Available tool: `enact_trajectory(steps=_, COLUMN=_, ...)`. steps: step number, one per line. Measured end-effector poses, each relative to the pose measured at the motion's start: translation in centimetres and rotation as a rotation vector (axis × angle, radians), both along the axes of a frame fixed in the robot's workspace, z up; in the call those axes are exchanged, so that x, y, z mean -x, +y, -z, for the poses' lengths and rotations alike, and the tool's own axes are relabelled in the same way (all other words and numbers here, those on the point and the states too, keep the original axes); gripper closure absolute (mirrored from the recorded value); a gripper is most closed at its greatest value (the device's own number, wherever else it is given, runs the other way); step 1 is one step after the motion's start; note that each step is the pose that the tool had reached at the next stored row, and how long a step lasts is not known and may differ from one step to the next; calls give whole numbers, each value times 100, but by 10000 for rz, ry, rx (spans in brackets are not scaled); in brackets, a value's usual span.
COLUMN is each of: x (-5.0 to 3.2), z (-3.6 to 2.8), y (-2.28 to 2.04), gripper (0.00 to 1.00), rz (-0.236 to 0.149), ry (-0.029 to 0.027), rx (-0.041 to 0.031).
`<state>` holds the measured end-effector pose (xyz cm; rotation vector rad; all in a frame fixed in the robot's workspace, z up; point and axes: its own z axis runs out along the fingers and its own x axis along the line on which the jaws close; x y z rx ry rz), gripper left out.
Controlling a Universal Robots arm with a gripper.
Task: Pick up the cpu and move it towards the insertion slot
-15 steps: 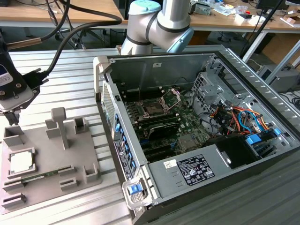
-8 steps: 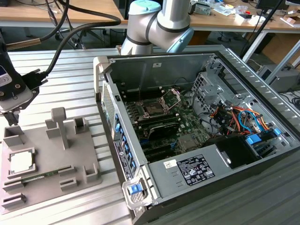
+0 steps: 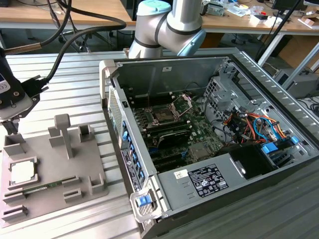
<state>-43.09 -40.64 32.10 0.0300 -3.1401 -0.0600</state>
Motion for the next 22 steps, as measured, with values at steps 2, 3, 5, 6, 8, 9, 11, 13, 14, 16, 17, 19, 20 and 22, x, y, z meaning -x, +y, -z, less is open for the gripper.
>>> enact_trajectory(steps=2, x=4, z=6, y=0, gripper=89, rz=0, ry=4, rx=2)
enact_trajectory(steps=3, x=6, z=11, y=0, gripper=89, rz=1, ry=1, rx=1)
enact_trajectory(steps=5, x=7, z=16, y=0, gripper=89, rz=0, ry=1, rx=0)
enact_trajectory(steps=6, x=7, z=17, y=0, gripper=89, rz=0, ry=1, rx=1)
enact_trajectory(steps=8, x=7, z=21, y=0, gripper=89, rz=0, ry=1, rx=0)
enact_trajectory(steps=9, x=7, z=21, y=0, gripper=89, rz=0, ry=0, rx=0)
enact_trajectory(steps=11, x=11, z=23, y=0, gripper=89, rz=1, ry=0, rx=0)
enact_trajectory(steps=13, x=17, z=24, y=0, gripper=89, rz=1, ry=0, rx=1)
enact_trajectory(steps=14, x=19, z=24, y=0, gripper=89, rz=0, ry=1, rx=0)
enact_trajectory(steps=16, x=24, z=25, y=0, gripper=89, rz=0, ry=1, rx=0)
enact_trajectory(steps=17, x=25, z=26, y=0, gripper=89, rz=0, ry=0, rx=0)
enact_trajectory(steps=19, x=31, z=29, y=-1, gripper=89, rz=0, ry=0, rx=0)
enact_trajectory(steps=20, x=32, z=29, y=-1, gripper=89, rz=0, ry=1, rx=0)
enact_trajectory(steps=22, x=37, z=30, y=-1, gripper=89, rz=0, ry=1, rx=1)
